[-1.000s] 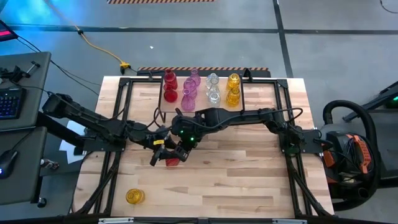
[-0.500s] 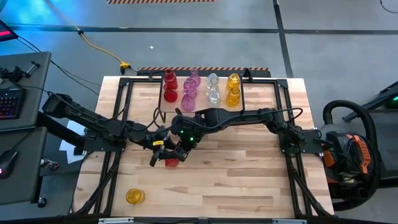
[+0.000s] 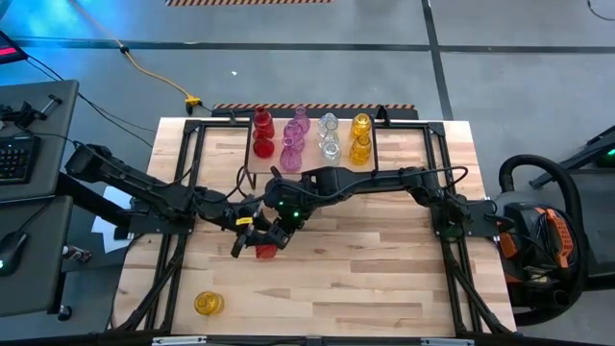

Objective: Sort vases onto shelf
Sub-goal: Put the red vase on the shelf aligned with the other red vases

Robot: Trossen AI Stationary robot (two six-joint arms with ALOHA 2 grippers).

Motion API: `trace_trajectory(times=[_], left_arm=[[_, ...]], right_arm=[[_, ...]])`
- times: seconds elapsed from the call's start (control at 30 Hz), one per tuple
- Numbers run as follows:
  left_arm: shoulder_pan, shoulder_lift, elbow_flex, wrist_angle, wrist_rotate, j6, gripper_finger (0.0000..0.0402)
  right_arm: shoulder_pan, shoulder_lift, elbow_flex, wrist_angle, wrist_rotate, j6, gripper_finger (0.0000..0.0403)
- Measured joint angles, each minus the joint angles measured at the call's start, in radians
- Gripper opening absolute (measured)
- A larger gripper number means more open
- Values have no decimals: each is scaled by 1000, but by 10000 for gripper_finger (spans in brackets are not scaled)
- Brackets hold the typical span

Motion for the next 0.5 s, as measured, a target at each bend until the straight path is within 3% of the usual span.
trace_trajectory(times=[0.5], left_arm=[[0,0,0,1,5,0,148]], right_arm=[[-1,0,0,-7,-5,16,104]])
